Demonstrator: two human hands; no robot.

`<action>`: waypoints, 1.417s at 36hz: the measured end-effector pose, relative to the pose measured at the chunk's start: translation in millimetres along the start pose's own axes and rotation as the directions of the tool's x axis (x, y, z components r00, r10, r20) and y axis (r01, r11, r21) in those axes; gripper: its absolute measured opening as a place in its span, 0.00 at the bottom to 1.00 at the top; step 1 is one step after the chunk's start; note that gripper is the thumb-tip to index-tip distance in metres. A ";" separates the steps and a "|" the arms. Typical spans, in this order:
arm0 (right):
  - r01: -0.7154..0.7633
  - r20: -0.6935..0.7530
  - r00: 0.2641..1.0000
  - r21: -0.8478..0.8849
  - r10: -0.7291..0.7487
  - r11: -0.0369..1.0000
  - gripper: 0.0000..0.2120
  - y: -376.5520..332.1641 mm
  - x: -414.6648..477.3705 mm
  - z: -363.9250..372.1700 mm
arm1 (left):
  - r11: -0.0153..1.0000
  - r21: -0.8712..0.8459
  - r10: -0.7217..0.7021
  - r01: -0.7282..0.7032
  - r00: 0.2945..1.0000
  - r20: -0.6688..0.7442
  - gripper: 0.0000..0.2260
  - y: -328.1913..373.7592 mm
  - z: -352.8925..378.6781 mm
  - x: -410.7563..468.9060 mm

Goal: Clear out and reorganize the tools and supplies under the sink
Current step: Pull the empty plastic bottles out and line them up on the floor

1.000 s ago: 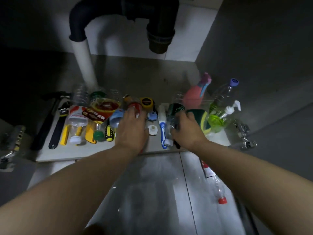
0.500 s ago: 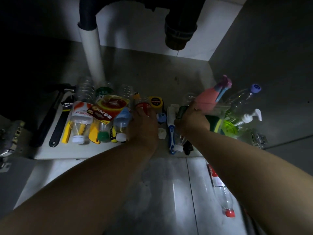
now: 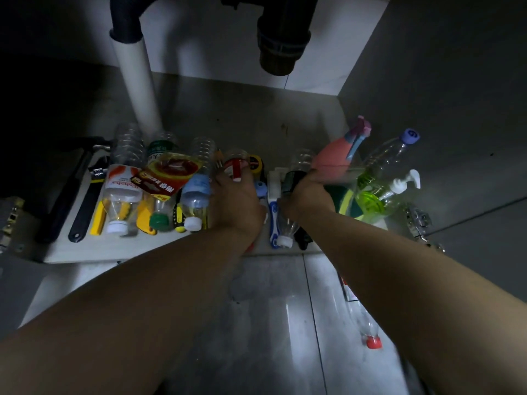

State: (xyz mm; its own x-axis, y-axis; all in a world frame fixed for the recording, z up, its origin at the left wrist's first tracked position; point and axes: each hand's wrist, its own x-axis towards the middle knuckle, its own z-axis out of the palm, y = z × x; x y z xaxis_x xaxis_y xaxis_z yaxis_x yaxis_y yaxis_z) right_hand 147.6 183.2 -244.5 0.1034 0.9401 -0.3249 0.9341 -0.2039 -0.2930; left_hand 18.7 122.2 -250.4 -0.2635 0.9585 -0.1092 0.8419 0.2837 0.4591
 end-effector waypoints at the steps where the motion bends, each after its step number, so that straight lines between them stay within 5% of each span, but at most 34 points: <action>1: -0.004 -0.003 1.000 0.007 0.004 1.000 0.45 0.2 0.2 1.0 | 1.000 -0.019 0.000 -0.001 1.000 -0.011 0.38 0.5 0.2 0.3; 13: 0.108 -0.158 0.984 0.150 -0.084 0.983 0.39 10.7 -21.1 -25.9 | 0.960 -0.277 -0.072 0.044 0.993 -0.093 0.32 11.2 -16.7 -1.4; 20: 0.176 -0.170 0.975 0.176 -0.146 0.969 0.40 44.4 -70.6 -69.3 | 0.911 -0.409 0.061 -0.040 0.997 0.039 0.28 37.8 -41.5 -39.3; 27: 0.150 -0.027 0.989 0.209 -0.148 0.966 0.37 118.3 -137.9 -92.6 | 0.892 -0.444 0.183 -0.086 0.966 0.180 0.34 65.8 -32.8 -115.5; 37: -0.012 0.287 0.958 0.028 0.004 1.000 0.50 217.4 -199.8 -37.0 | 0.799 -0.576 0.128 0.172 0.887 0.443 0.37 44.6 36.0 -240.5; 43: -0.081 0.213 0.974 -0.015 0.082 0.997 0.38 235.7 -178.7 8.5 | 0.720 -0.622 0.061 0.309 0.864 0.500 0.33 37.5 67.4 -238.0; 51: -0.005 0.048 0.999 -0.086 0.009 0.996 0.38 236.6 -143.4 61.8 | 0.709 -0.617 -0.008 0.342 0.878 0.478 0.27 26.3 122.6 -195.5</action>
State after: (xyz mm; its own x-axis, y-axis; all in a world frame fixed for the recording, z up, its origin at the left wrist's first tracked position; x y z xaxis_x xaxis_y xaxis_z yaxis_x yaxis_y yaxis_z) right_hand 332.6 -16.7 -322.8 0.0954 0.9240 -0.3702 0.9596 -0.1843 -0.2127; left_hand 150.1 -54.1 -325.1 -0.0130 0.8536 -0.5207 0.2168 0.5108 0.8319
